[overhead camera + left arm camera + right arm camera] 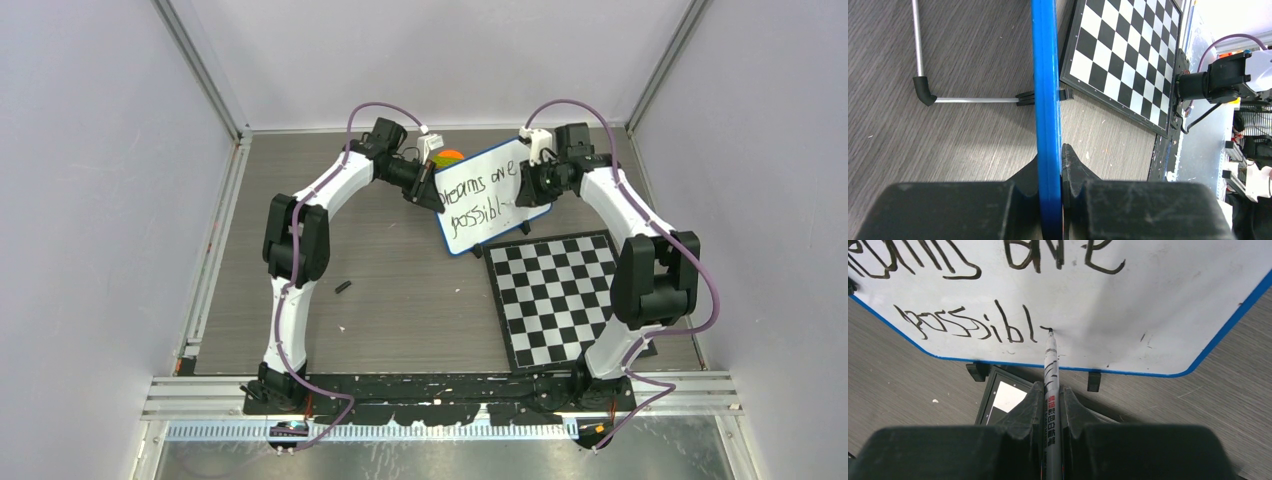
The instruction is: Write a sentence on the whiteboard
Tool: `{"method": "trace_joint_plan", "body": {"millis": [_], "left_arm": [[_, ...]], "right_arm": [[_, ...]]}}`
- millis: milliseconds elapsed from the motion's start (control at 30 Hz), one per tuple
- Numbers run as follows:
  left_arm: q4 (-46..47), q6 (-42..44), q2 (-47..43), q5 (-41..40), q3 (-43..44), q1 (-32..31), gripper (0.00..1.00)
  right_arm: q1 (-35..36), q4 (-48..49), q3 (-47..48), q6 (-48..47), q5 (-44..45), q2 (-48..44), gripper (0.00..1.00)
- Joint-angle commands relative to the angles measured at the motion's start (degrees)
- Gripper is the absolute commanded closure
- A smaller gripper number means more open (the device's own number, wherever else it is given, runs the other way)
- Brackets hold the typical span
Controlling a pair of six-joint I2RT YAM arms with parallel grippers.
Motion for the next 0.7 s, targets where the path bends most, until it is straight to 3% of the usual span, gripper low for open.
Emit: {"method": "trace_joint_plan", "body": {"millis": [0, 667], "left_arm": [[-1.3, 1.8, 1.1, -0.6, 0.7, -1.0, 1.00], [-1.2, 1.6, 1.4, -0.7, 1.1, -1.0, 1.00]], "right_arm": [[-0.9, 2.8, 3.3, -0.7, 2.7, 0.8, 1.00], [-0.5, 1.8, 6.1, 1.1, 0.1, 1.2, 1.00]]}}
